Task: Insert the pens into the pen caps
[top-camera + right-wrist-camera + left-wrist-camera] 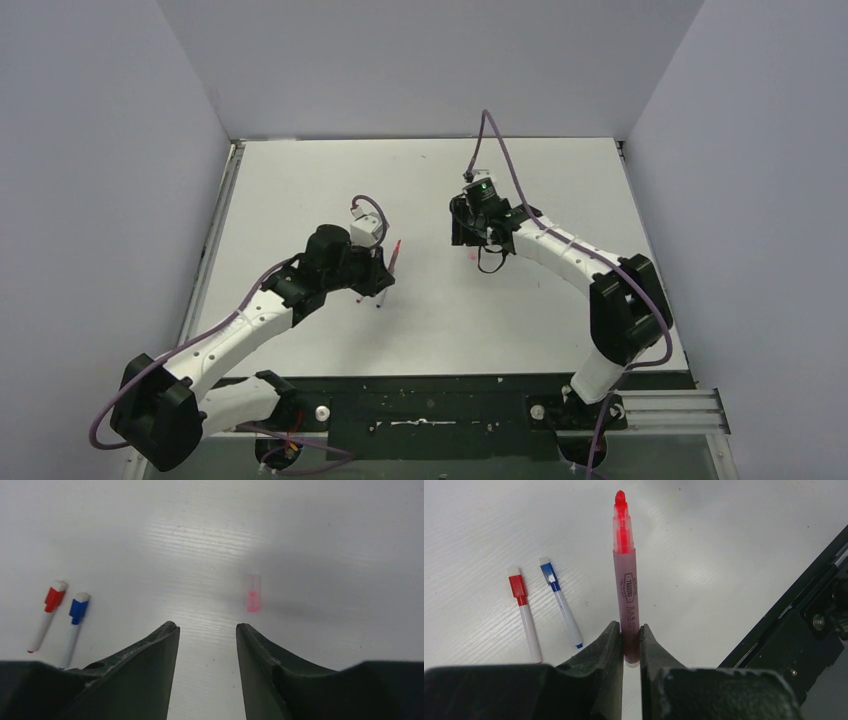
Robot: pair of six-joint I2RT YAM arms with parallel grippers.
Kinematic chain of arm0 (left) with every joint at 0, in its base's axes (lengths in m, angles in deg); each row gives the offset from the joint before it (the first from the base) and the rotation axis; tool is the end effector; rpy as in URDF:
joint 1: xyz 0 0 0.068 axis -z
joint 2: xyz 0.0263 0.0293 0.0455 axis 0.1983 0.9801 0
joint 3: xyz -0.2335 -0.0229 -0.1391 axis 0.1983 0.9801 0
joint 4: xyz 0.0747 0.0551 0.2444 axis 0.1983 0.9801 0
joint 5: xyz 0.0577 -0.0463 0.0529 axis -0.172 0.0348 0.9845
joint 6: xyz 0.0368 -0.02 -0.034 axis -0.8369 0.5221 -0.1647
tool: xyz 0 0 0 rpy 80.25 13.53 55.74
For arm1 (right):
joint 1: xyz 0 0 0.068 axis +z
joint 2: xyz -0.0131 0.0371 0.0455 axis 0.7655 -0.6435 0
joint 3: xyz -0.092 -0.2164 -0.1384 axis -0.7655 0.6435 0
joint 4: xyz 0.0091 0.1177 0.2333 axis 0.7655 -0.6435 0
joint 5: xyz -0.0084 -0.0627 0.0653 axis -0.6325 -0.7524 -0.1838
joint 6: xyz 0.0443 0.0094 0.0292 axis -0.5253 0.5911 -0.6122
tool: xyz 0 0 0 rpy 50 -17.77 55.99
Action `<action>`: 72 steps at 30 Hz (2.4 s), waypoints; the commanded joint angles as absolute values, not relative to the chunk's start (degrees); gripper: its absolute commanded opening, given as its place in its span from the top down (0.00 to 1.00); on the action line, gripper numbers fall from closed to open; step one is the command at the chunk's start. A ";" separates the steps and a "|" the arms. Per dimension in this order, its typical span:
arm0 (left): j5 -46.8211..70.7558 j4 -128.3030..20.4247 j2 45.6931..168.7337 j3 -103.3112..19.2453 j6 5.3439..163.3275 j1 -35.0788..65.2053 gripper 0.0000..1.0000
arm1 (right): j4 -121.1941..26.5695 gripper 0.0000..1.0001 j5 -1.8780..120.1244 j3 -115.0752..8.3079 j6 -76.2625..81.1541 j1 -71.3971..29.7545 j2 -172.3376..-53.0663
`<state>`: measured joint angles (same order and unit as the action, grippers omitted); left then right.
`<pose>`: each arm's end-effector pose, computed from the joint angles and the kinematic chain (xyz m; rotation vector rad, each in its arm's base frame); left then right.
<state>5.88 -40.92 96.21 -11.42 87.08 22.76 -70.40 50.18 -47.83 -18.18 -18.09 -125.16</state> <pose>0.1979 -0.1451 0.2514 0.5333 2.1740 -0.7468 0.3058 0.1890 0.2543 -0.0832 2.4418 0.4502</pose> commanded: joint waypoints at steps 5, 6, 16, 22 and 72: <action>4.16 -33.61 92.06 -17.30 83.93 23.10 1.00 | -70.53 0.54 46.77 -51.76 -12.90 -19.12 -131.39; 4.00 -33.11 92.00 -17.57 83.78 23.10 1.00 | -70.47 0.54 46.62 -52.03 -12.56 -19.30 -132.03; 3.60 -29.48 90.84 -20.94 82.99 23.05 1.00 | -69.69 0.62 46.15 -53.44 -11.05 -20.60 -137.28; 3.45 -27.77 90.96 -23.29 82.42 23.10 1.00 | -68.33 0.64 47.12 -52.58 -11.13 -21.32 -139.41; 1.47 -41.28 89.30 -13.26 89.98 23.19 1.00 | -55.35 1.00 56.09 -44.97 -15.58 -19.20 -124.28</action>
